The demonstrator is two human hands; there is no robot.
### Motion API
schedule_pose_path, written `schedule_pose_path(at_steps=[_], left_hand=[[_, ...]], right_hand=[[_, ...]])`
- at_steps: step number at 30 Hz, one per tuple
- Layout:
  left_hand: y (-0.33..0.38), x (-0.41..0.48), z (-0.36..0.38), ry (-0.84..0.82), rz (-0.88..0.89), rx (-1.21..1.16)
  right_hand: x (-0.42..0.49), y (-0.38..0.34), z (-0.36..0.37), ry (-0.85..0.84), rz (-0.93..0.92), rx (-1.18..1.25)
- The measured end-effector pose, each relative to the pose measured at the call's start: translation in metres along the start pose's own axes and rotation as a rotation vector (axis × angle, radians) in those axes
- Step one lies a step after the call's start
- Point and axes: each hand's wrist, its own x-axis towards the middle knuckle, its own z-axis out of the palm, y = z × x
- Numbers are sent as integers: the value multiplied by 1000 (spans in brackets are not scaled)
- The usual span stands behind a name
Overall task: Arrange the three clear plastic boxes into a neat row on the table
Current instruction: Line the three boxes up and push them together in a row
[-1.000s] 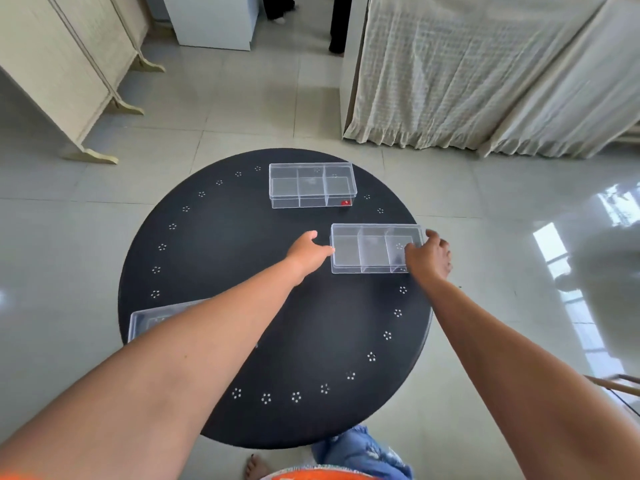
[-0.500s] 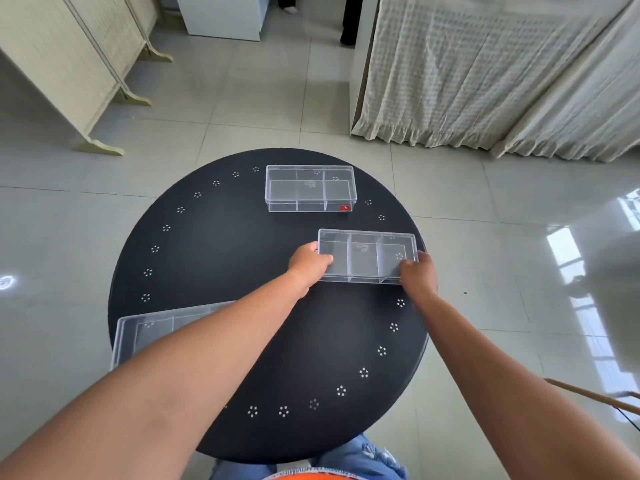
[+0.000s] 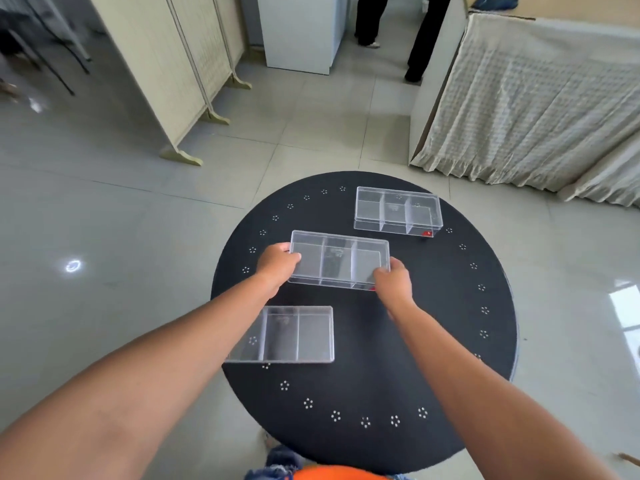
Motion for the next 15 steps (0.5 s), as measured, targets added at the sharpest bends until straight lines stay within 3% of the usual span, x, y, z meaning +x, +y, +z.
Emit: schedule_pose_path(at_steps=[7, 15], left_hand=[[-37, 18, -71, 83, -63, -7], [-66, 26, -97, 131, -113, -32]], right_hand=[[-19, -15, 75, -111, 10, -23], [-29, -14, 106, -135, 4, -113]])
